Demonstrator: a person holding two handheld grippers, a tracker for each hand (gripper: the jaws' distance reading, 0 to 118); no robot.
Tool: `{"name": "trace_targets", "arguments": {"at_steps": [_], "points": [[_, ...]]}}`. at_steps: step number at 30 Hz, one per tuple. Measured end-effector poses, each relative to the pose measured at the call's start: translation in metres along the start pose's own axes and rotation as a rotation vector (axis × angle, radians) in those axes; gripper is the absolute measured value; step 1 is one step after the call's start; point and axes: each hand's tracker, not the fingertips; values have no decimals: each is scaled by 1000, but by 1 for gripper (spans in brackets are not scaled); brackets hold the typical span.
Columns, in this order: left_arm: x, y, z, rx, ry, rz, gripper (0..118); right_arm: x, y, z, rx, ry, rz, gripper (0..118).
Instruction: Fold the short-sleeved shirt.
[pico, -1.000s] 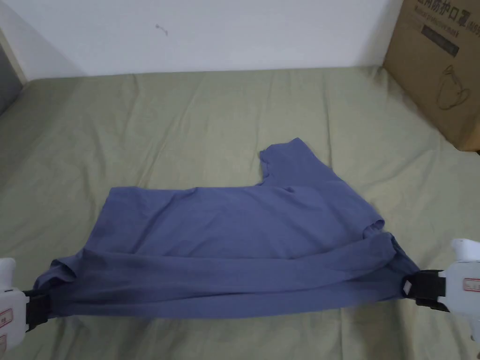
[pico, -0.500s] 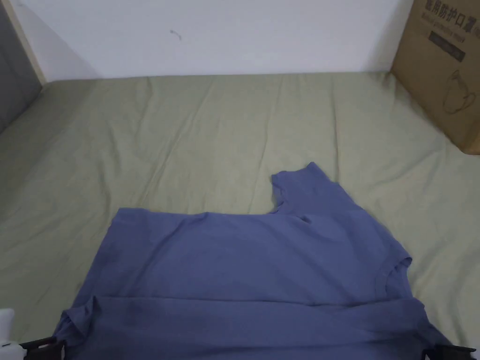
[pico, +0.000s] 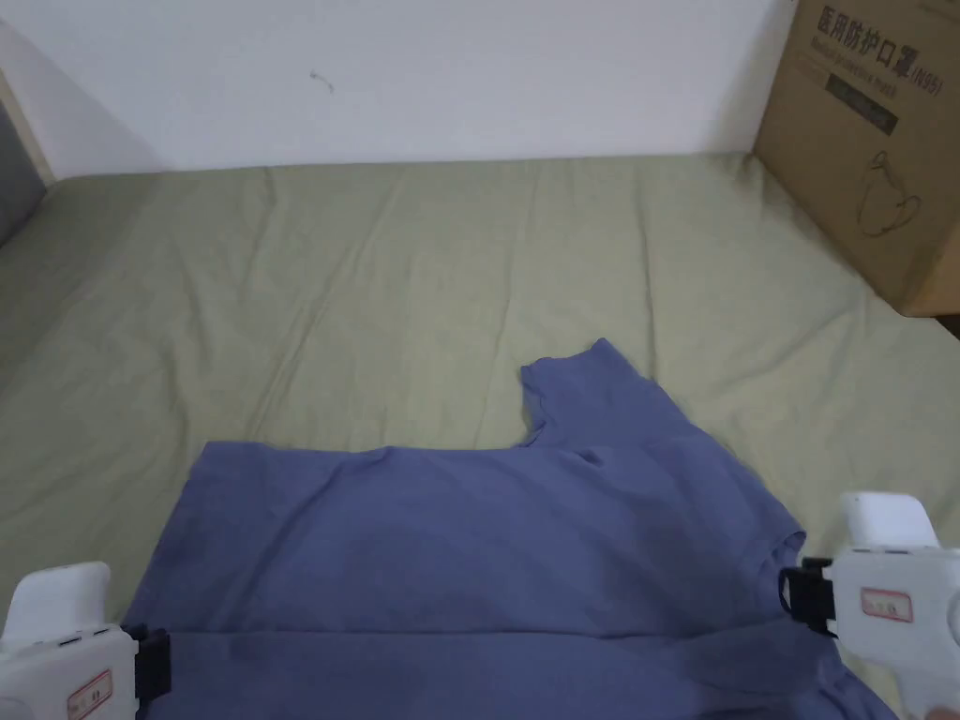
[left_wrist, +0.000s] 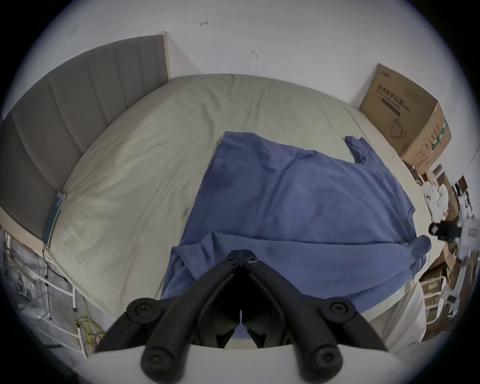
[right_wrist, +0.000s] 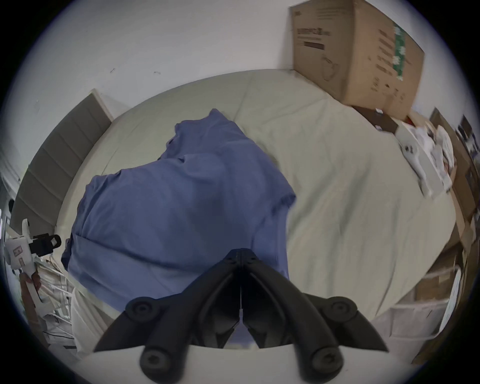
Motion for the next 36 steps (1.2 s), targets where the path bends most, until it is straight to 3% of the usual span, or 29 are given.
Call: {"name": "trace_targets", "arguments": {"at_steps": [5, 6, 7, 8, 9, 11, 15, 16, 17, 19, 20, 21, 22, 23, 24, 29, 30, 31, 34, 35, 36], "points": [[2, 21, -7, 15, -11, 18, 0, -8, 85, -30, 34, 41, 34, 3], [3, 23, -9, 16, -12, 17, 0, -9, 103, -41, 27, 23, 71, 17], [5, 26, -11, 16, -10, 15, 0, -11, 121, -56, 25, 0, 88, 42], [7, 28, -11, 14, -10, 9, 0, -12, 139, -73, 7, -10, 107, 81], [8, 29, -13, 9, -10, 2, 0, -12, 154, -87, -18, 7, 118, 93], [9, 29, -17, -2, -5, -8, 0, -6, 181, -127, -95, -7, 76, 93], [4, 27, -27, -34, 12, -3, 0, 9, 194, -184, -213, -7, -52, 86], [4, 27, -28, -45, 12, 9, 0, 12, 191, -194, -232, 14, -66, 74], [1, 26, -30, -50, 14, 21, 0, 13, 185, -201, -270, 7, -77, 47], [-1, 26, -33, -64, 18, 33, 0, 10, 178, -202, -239, -17, -33, 43], [-1, 27, -33, -65, 22, 31, 0, 6, 181, -196, -240, -23, -32, 30], [-1, 26, -33, -62, 23, 26, 0, 6, 182, -190, -220, -29, -15, 9], [-1, 27, -33, -65, 24, 22, 0, 6, 182, -186, -209, -10, -8, 2], [-1, 27, -33, -68, 25, 20, 0, 9, 184, -183, -207, 54, -55, 2], [-1, 29, -32, -66, 24, 20, 0, 9, 183, -182, -209, 15, -53, 2], [-4, 51, -33, 5, 5, 54, 3, 9, 182, -174, -192, 20, -50, 2], [-5, 60, -35, 14, -6, 54, 16, 8, 183, -173, -191, 19, -46, 2], [-6, 72, -38, 26, -15, 58, 37, 8, 183, -173, -193, 17, -44, 2], [-9, 116, -65, 32, -29, 31, 63, 7, 185, -173, -197, 11, -32, 2], [-9, 131, -79, 27, -25, 21, 93, 6, 185, -173, -197, 10, -30, 2], [-8, 145, -90, 30, -14, 19, 106, 6, 184, -173, -198, 9, -30, 2]]}}
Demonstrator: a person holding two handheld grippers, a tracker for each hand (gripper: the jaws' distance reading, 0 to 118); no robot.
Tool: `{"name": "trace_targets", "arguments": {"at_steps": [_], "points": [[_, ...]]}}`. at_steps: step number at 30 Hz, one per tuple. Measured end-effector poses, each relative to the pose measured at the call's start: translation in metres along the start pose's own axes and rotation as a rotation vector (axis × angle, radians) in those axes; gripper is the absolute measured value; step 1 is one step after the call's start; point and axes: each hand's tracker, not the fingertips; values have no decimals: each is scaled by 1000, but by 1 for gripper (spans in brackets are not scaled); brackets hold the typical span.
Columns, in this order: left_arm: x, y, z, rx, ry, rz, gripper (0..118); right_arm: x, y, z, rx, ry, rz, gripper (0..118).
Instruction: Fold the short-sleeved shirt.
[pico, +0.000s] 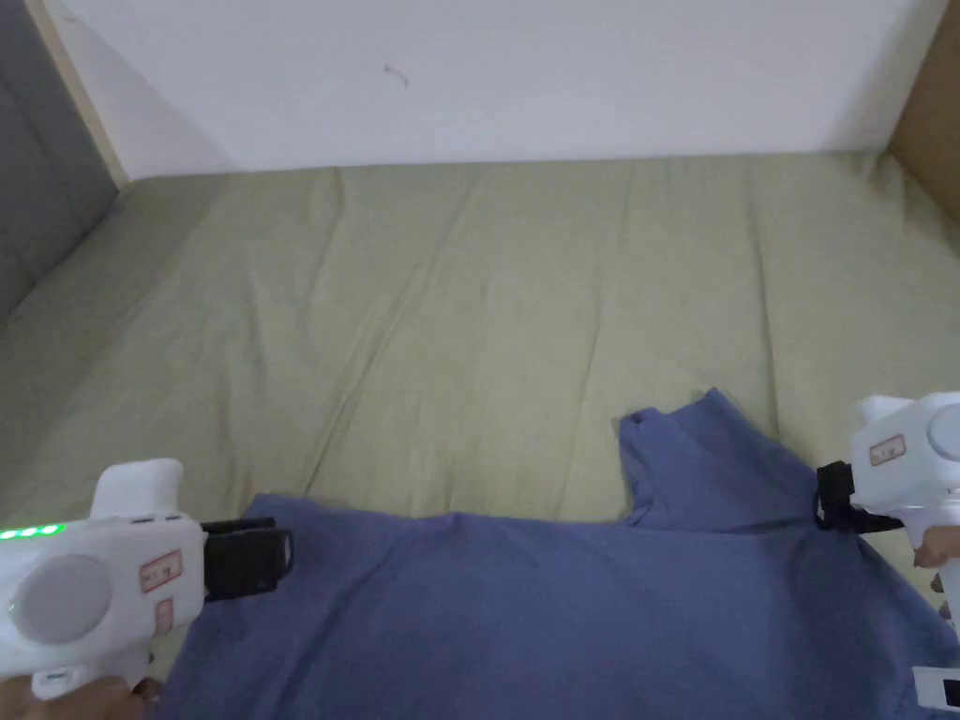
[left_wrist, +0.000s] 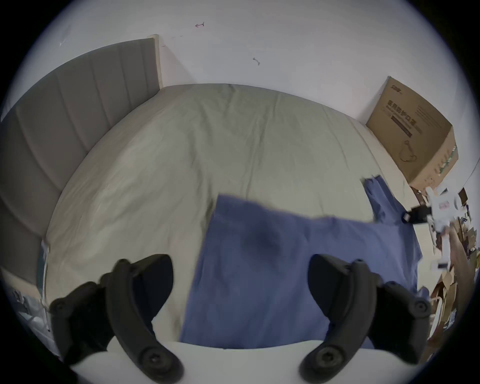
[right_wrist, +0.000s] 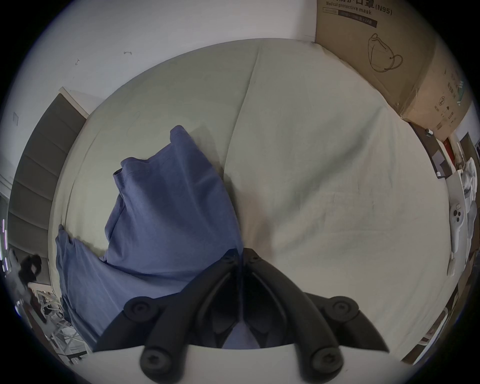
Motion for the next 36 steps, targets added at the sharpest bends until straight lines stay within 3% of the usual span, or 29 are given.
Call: {"name": "trace_targets", "arguments": {"at_steps": [7, 9, 11, 12, 13, 15, 18, 21, 27, 33, 36], "points": [[-8, 54, -104, -137, 72, 60, 107, 2, 1, -8, -13, 6, -26, 2], [-10, 50, -132, -203, 86, 54, 102, 0, 1, -11, -18, -4, -14, 2], [-3, 36, -149, -251, 167, -16, 79, -2, 0, -10, -17, -13, -6, 2], [1, 35, -141, -161, 130, -21, 76, -2, 0, -9, -16, -15, -2, 2], [4, 37, -134, -173, 147, -48, 63, -2, 1, -7, -11, -17, -1, 2], [6, 43, -122, -167, 147, -68, 2, -4, 0, 2, 24, -22, 18, 2], [4, 46, -107, -175, 103, -42, 1, -8, -5, 23, 72, -23, 21, 2], [5, 45, -67, -117, 67, -40, 1, -8, -11, 54, 108, 45, 8, 2], [-8, 29, 40, 30, 4, -33, 1, -5, -48, 130, 185, 76, 87, 2], [-21, -37, 130, 88, -20, -40, 1, 9, -129, 196, 231, 121, 82, 2], [-27, -86, 144, 52, -6, -37, 1, 15, -184, 200, 168, 136, 63, 2]]}}
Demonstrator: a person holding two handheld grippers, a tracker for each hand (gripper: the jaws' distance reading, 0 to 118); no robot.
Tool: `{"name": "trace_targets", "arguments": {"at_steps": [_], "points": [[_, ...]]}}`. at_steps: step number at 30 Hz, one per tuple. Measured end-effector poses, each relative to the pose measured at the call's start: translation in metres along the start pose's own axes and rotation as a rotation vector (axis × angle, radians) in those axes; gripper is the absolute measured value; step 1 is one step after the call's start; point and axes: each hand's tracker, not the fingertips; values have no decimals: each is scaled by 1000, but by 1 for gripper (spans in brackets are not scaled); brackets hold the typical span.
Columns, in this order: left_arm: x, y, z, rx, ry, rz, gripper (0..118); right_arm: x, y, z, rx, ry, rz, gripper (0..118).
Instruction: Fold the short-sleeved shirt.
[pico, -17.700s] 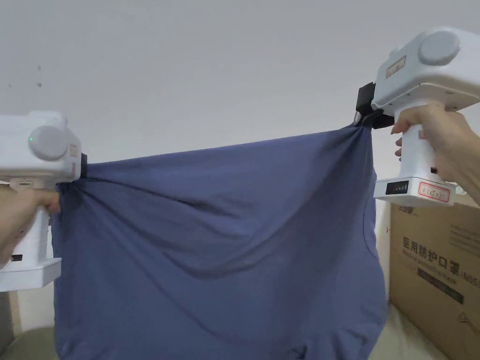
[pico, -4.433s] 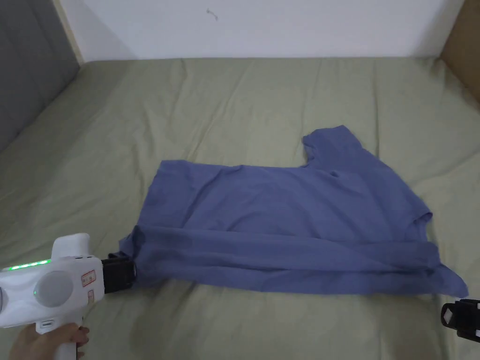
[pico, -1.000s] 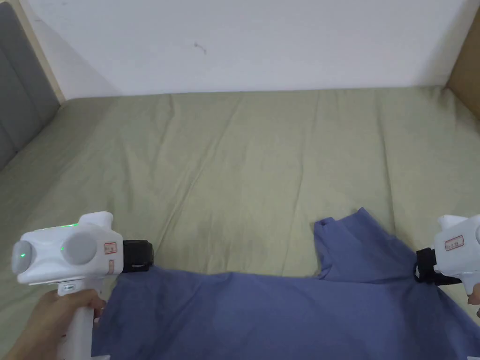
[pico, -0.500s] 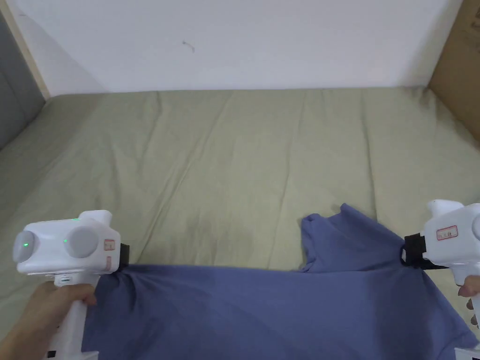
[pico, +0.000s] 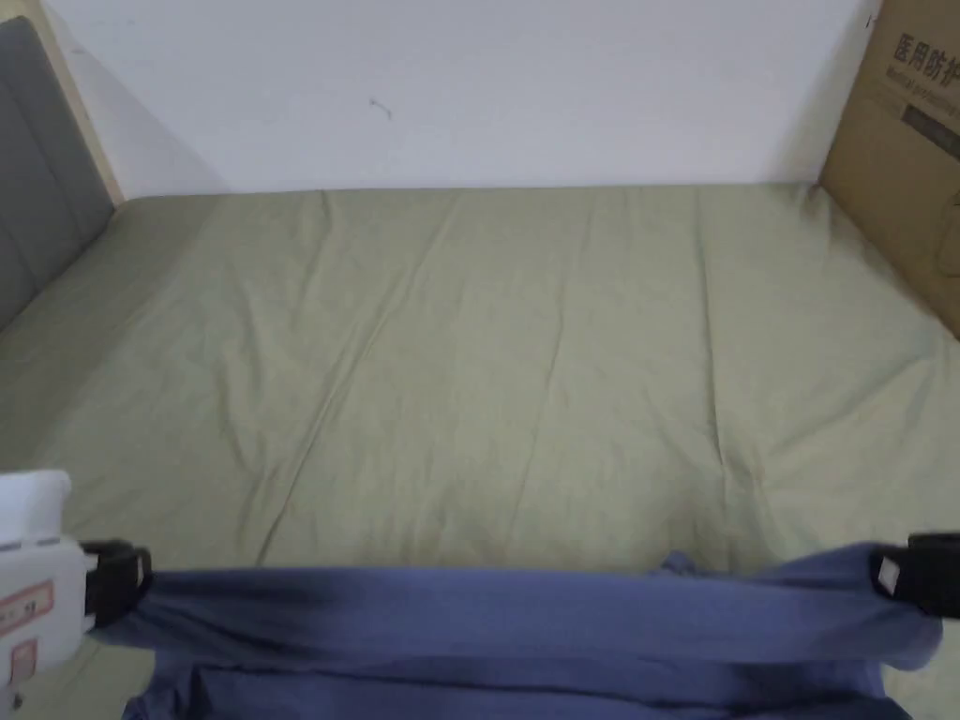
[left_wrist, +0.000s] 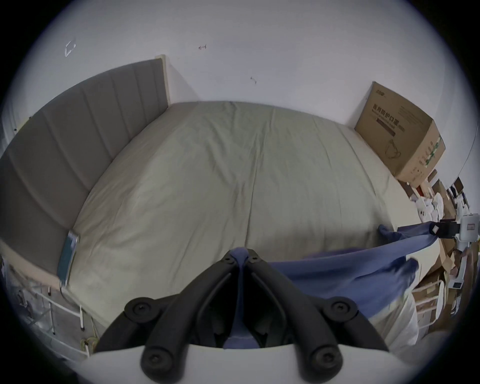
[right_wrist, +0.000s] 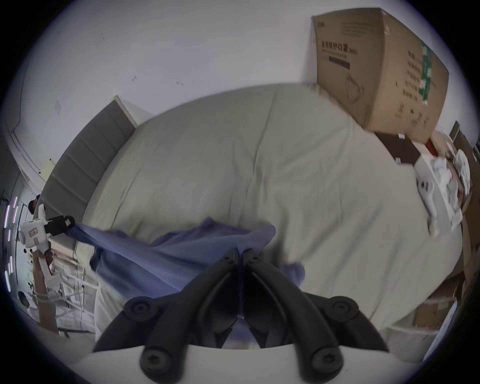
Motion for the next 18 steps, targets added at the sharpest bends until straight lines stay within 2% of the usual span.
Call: {"name": "trace_targets", "arguments": {"at_steps": [1, 4, 6, 7, 8, 9, 10, 11, 12, 14, 16, 17, 18], "points": [[-1, -19, 1, -43, 19, -1, 1, 1, -21, -2, -41, 5, 19, 2], [-8, -73, -12, -150, 8, 10, 1, 10, -77, -17, -140, -16, -47, 2], [-13, -99, -24, -209, 2, 31, 1, 17, -105, -32, -149, -55, -70, 2], [-16, -107, -28, -204, -3, 54, 5, 19, -114, -37, -129, -43, -62, 2], [-23, -113, -36, -207, 15, 80, 23, 19, -121, -40, -110, -48, -85, 14], [-23, -114, -34, -216, 48, 96, 46, 17, -125, -41, -85, -90, -101, 37], [-24, -114, -30, -191, 72, 105, 71, 12, -126, -40, -67, -144, -79, 63], [-25, -113, -25, -179, 78, 110, 96, 8, -125, -37, -64, -179, -61, 74], [-27, -110, -19, -163, 77, 121, 102, 3, -124, -32, -43, -193, -35, 74], [-31, -102, -5, -105, 55, 155, 100, -2, -119, -25, 25, -203, 7, 74], [-33, -96, 7, -81, 43, 179, 98, -19, -110, -14, 65, -165, 29, 72], [-33, -94, 12, -74, 32, 187, 84, -27, -107, -9, 93, -142, 34, 64], [-33, -93, 17, -52, 16, 197, 61, -37, -103, -8, 116, -128, 37, 50]]}}
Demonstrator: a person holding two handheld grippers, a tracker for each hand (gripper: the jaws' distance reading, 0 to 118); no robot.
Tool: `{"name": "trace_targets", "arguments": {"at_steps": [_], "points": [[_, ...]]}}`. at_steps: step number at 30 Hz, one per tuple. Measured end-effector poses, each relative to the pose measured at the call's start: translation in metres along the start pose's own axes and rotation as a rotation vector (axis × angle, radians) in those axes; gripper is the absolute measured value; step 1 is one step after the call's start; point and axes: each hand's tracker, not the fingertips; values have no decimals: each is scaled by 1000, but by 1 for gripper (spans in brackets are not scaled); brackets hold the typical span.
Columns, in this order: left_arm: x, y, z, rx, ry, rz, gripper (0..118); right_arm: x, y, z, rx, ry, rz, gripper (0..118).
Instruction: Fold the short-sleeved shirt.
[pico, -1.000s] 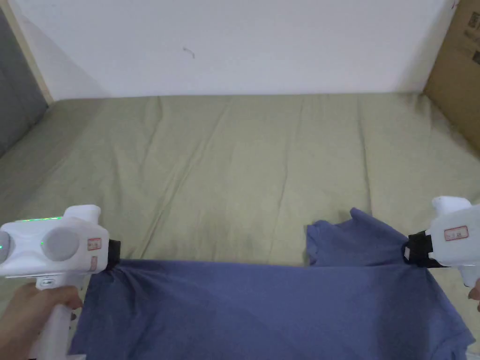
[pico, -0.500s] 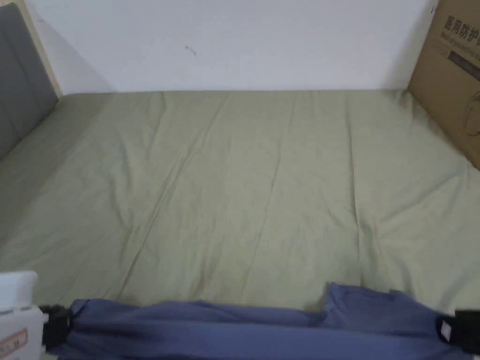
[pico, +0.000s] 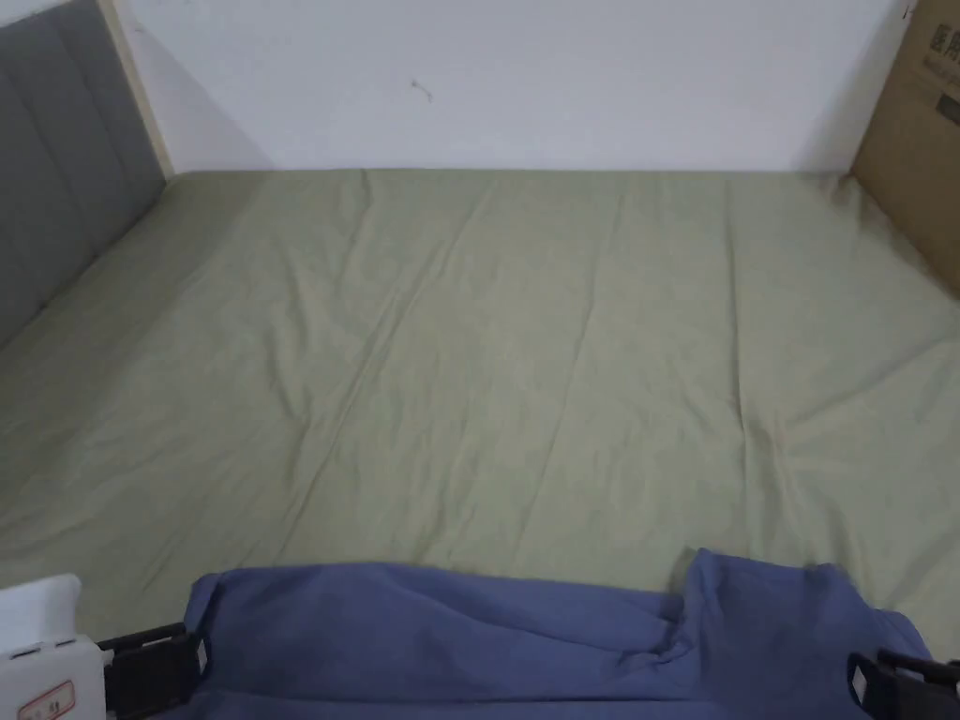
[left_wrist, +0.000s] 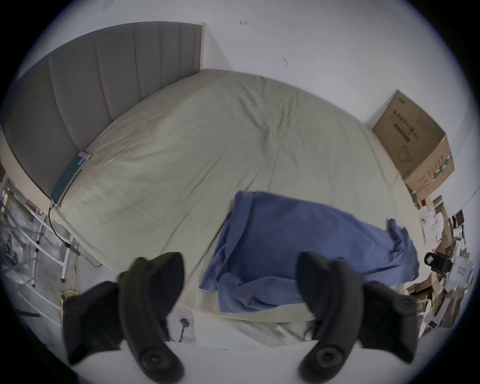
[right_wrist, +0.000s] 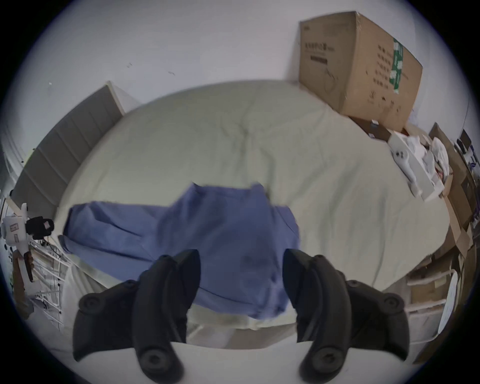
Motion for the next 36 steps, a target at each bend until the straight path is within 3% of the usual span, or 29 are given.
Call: {"name": "trace_targets", "arguments": {"at_steps": [1, 3, 5, 9, 12, 13, 14, 15, 16, 17, 25, 28, 29, 30, 31, 32, 33, 36], "points": [[1, -1, 3, 27, -27, 6, 33, -11, 2, 1, 17, -12, -16, 24], [2, -10, 2, 26, -56, 44, 15, -36, -1, -1, 90, -82, -35, 3], [-4, -19, -6, -17, -47, 117, 2, -54, -2, -6, 103, -26, 1, 0], [-16, -31, 0, -3, -103, 187, 0, -88, -2, -22, 12, 131, 24, 0], [-41, -32, -2, 73, -151, 293, 1, -110, -1, -26, 17, 115, 132, 0], [-49, -32, -2, 81, -183, 337, 15, -114, 0, -27, 17, 117, 139, 0], [-56, -32, -4, 62, -199, 379, 50, -117, 2, -29, 11, 121, 135, 0], [-62, -31, -10, 27, -223, 402, 75, -120, 1, -30, 0, 128, 136, 0], [-65, -31, -14, 7, -251, 419, 90, -121, 2, -32, -5, 134, 134, 0], [-67, -31, -18, 6, -265, 436, 97, -122, 3, -34, -12, 139, 132, 0], [-71, -42, -85, -82, -365, 523, 104, -130, -3, -39, -61, 132, 173, 0], [-87, -45, -96, -57, -438, 651, 103, -131, -5, -40, -80, 131, 171, 0], [-91, -46, -97, -49, -472, 683, 93, -130, -5, -40, -84, 133, 168, 0], [-88, -50, -88, -48, -478, 697, 75, -130, -6, -41, -88, 133, 165, 0], [-88, -49, -88, -57, -429, 684, 43, -130, -6, -42, -94, 133, 164, 0], [-88, -49, -88, -60, -379, 664, 18, -130, -6, -43, -99, 132, 165, 0], [-87, -51, -90, -72, -345, 655, 10, -129, -7, -45, -102, 130, 163, 0], [-86, -50, -85, -77, -406, 707, 10, -124, -7, -45, -109, 136, 140, 0]]}}
